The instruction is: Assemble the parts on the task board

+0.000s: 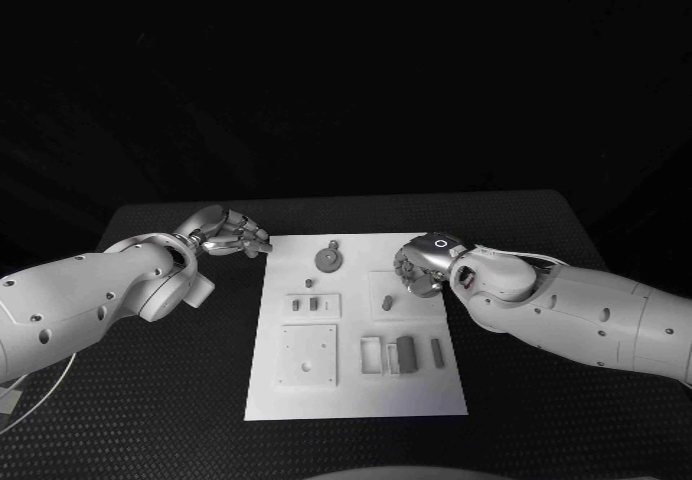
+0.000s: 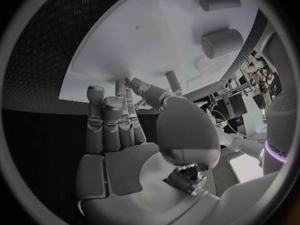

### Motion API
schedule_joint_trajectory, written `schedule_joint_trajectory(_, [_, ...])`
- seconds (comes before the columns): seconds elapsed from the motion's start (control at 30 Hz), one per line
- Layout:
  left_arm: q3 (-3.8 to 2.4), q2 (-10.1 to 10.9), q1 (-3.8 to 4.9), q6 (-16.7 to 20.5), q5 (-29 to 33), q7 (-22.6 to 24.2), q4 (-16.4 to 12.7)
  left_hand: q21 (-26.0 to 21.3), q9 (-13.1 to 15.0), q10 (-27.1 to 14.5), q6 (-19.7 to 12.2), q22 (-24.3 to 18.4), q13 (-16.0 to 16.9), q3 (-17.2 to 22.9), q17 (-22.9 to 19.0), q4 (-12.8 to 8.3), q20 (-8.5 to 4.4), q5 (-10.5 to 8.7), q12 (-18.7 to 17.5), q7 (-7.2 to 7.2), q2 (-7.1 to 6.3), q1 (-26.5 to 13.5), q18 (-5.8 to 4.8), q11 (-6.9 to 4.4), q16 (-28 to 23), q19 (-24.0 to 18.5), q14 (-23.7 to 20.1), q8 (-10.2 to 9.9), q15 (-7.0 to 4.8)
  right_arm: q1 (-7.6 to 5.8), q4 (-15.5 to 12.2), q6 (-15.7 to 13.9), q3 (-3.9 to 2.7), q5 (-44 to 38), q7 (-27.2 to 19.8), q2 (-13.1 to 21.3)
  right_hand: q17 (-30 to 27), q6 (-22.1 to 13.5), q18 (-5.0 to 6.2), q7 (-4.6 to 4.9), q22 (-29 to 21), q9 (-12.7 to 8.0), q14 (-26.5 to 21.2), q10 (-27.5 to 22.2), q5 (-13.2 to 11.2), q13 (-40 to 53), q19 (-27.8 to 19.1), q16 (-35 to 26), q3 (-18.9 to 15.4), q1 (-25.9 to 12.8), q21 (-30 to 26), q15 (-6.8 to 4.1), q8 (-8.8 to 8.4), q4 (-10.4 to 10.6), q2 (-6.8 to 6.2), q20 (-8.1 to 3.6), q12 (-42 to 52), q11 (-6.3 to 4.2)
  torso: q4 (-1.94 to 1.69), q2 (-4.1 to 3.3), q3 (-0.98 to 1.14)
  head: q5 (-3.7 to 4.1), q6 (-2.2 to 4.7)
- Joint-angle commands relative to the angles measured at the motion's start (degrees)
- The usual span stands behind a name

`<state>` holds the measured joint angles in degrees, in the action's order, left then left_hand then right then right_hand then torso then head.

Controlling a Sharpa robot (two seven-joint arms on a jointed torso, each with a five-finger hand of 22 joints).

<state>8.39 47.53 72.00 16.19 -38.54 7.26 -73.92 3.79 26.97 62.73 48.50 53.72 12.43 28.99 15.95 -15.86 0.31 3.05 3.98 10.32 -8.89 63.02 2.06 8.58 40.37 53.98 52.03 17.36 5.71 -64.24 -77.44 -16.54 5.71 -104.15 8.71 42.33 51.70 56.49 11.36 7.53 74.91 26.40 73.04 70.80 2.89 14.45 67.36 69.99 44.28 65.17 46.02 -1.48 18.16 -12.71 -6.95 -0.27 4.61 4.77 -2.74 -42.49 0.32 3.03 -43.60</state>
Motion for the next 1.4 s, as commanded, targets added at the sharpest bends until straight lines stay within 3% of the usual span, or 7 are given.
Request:
schedule_joint_trajectory(0.03, [-0.04, -0.11, 0.07, -0.45, -0.76, 0.09, -0.04, 0.31, 0.05, -0.22, -0.02, -0.10, -0.08, -0.29, 0.14, -0.05, -0.02, -0.19, -0.03, 0.18, 0.50, 0.32, 0.31, 0.26, -0.25, 0.53, 0.46, 0.40, -0.05, 1.01, -0.03, 3.39, 0.78, -0.86, -0.61, -0.28, 0.01, 0.55, 3.64, -0.02, 0.98, 0.10, 0.13, 0.54, 0.09, 0.16, -0.08, 0.08, 0.06, -0.02, 0.33, -0.24, 0.30, 0.40, -0.33, -0.48, 0.06, -0.09, 0.00, 0.00, 0.03, 0.03, -0.08])
schedule_joint_trajectory(0.63, [-0.03, -0.17, 0.07, -0.54, -1.74, 0.01, 0.06, 0.50, 0.03, 0.00, 0.05, -0.36, -0.29, -0.41, 1.06, -0.13, -0.44, -0.19, 0.06, 0.14, 0.50, 0.65, 0.32, 0.19, -0.34, 1.59, 1.55, 0.50, -0.52, 1.20, 0.04, 3.08, 1.09, -4.25, 0.03, -0.30, 0.33, 3.18, 3.64, -1.29, 1.06, 1.42, 0.65, 4.15, 0.10, 0.61, 0.46, 0.45, 0.06, 1.12, 0.87, -1.60, 2.09, -0.81, 0.18, -0.98, 1.15, -1.49, -0.02, -0.01, 0.04, 0.24, -0.32])
schedule_joint_trajectory(1.4, [-0.03, -0.34, 0.06, -0.57, -1.89, -0.05, 0.33, 0.56, -0.03, -0.01, -0.05, -0.52, -0.46, -0.46, 1.65, -0.17, -0.69, -0.19, 0.02, 0.18, 0.49, 0.90, 0.28, 0.21, -0.49, 2.19, 2.11, 0.47, -0.77, 1.27, -1.20, -3.06, 1.08, -5.45, 0.52, -0.06, 0.49, 3.97, 3.64, -1.60, 1.07, 1.87, 1.11, 5.24, 0.10, 0.80, 1.06, 0.63, 0.29, 1.75, 1.28, -2.04, 2.47, -1.68, -0.04, -1.26, 1.25, -1.93, -0.05, -0.01, 0.05, 0.31, -0.16])
